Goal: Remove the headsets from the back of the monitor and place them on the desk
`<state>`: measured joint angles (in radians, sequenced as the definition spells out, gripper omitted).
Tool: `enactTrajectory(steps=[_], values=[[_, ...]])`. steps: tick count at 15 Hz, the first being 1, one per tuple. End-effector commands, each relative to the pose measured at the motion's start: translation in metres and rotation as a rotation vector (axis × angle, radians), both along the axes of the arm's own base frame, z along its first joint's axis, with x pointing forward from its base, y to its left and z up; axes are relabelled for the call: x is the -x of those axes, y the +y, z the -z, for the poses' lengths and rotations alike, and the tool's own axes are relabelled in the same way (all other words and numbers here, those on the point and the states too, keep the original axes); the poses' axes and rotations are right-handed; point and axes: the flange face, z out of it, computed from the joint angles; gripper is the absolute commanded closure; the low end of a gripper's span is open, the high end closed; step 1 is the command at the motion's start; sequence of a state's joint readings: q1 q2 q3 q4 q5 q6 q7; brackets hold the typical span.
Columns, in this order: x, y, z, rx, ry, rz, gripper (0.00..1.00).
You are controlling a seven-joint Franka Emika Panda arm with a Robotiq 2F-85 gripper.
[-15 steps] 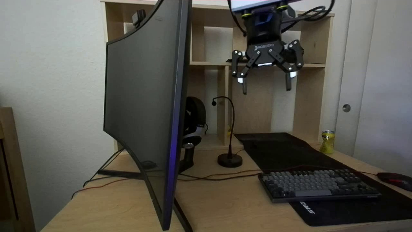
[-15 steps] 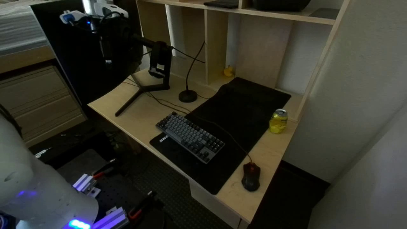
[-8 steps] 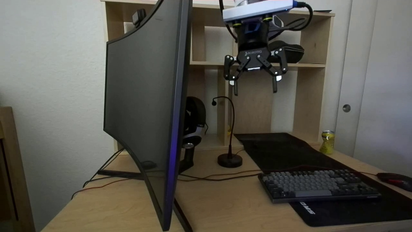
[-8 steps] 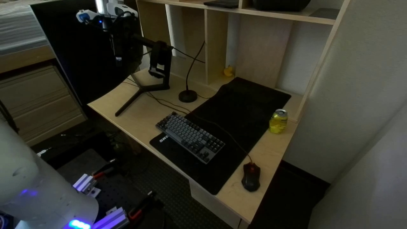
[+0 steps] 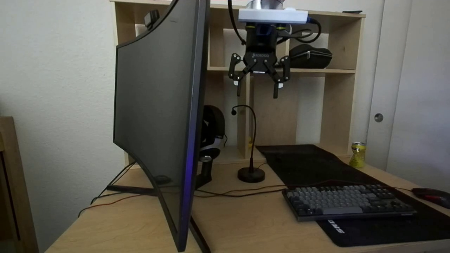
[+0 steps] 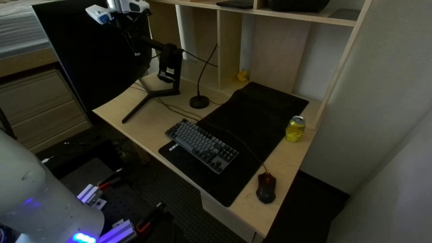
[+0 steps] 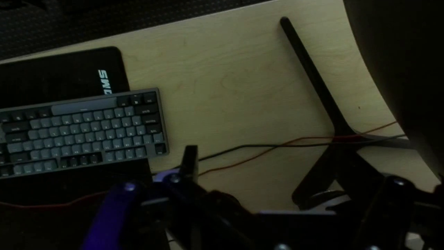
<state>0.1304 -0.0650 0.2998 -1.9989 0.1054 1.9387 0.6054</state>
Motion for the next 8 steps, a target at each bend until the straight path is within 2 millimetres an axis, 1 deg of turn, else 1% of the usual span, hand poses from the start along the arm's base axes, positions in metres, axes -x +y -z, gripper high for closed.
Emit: enactTrajectory(steps=[1,6,7,8], values=[[-0.001,0.0,0.001,0.0,0.004,0.001,0.0],[0.004,0.002,0.004,0.006,0.01,-0.006,0.0],[-0.004,0.03,0.011,-0.002,-0.069,-0.048,0.0],[-0.012,0.053,0.019,0.01,-0.139,-0.101,0.0]])
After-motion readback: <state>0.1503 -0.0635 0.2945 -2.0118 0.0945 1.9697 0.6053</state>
